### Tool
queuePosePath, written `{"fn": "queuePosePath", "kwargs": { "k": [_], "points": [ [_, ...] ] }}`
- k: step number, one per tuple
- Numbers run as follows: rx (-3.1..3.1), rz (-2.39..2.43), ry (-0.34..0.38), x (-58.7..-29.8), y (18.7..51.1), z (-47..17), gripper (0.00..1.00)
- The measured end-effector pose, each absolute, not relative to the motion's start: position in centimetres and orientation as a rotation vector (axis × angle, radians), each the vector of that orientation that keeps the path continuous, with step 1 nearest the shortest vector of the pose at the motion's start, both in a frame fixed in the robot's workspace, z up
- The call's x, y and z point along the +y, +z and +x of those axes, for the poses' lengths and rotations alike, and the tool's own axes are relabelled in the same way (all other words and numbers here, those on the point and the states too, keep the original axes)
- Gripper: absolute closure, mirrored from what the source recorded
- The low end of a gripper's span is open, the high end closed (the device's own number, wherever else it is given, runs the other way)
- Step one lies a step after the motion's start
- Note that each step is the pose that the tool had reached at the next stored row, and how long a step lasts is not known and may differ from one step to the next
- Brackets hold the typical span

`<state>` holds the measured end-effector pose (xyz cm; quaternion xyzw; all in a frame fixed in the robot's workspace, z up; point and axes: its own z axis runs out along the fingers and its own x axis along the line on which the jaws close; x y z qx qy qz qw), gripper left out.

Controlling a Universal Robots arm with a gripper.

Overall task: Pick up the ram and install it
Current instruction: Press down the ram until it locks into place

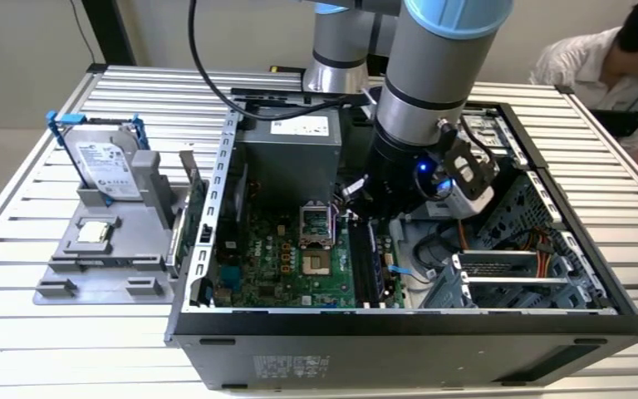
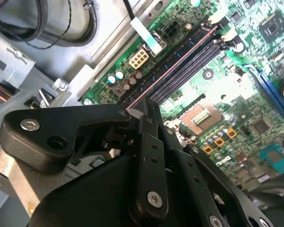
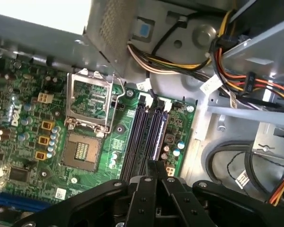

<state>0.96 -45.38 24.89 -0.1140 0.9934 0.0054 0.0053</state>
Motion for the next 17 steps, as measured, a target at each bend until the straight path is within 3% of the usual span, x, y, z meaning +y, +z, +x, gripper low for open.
{"fn": "queuePosePath", "kwargs": {
  "k": [17],
  "points": [
    [3.078,-0.576,0.018,-45.38,24.91,0.96,1.00]
  ]
}}
